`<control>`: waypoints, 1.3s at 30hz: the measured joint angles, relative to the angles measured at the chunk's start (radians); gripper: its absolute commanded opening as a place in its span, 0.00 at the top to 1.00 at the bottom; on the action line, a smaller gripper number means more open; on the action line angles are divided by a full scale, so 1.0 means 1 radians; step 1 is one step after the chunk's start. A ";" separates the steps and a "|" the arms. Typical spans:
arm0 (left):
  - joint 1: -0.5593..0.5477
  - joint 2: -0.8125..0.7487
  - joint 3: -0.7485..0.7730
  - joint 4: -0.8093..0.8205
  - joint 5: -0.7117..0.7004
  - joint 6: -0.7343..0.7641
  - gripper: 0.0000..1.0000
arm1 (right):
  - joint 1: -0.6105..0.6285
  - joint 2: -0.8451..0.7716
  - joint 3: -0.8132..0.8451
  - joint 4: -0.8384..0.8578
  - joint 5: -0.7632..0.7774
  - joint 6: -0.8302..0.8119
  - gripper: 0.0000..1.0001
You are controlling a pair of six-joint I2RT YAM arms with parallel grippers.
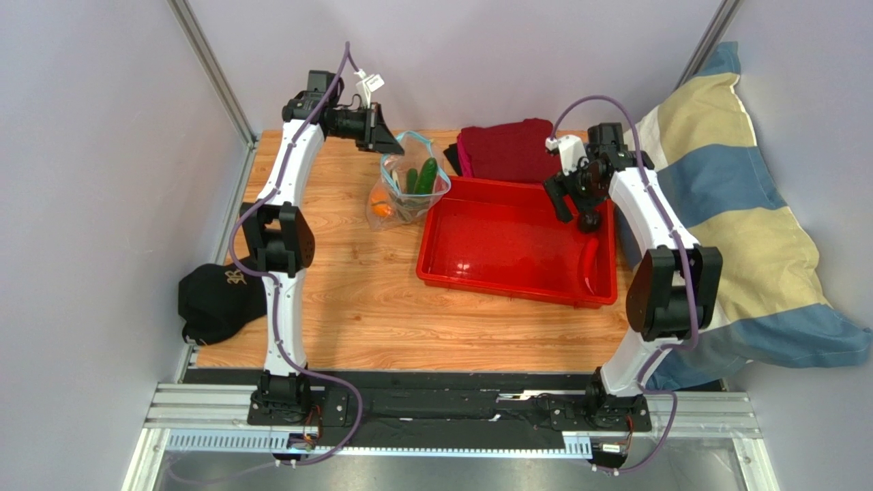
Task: Place the food in the zip-top bag and seal the zipper
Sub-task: Place the fake vegetable in the zipper food storage bag, then pick up the fake vegetable from the bin.
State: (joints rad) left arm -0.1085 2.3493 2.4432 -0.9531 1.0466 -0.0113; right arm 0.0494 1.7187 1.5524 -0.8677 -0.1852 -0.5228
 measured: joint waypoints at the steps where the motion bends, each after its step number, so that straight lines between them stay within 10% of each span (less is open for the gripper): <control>1: 0.000 0.000 0.000 0.001 0.000 -0.001 1.00 | -0.006 0.024 -0.002 -0.018 0.025 -0.013 0.16; 28: 0.005 0.010 0.000 0.010 0.011 -0.010 1.00 | -0.033 0.358 0.097 -0.001 0.274 -0.124 0.09; 39: 0.005 0.010 0.000 0.013 0.011 -0.010 1.00 | -0.034 0.370 0.124 0.004 0.217 -0.109 0.53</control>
State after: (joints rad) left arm -0.1040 2.3592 2.4432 -0.9405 1.0573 -0.0212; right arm 0.0158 2.0892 1.6768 -0.8635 0.0322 -0.6319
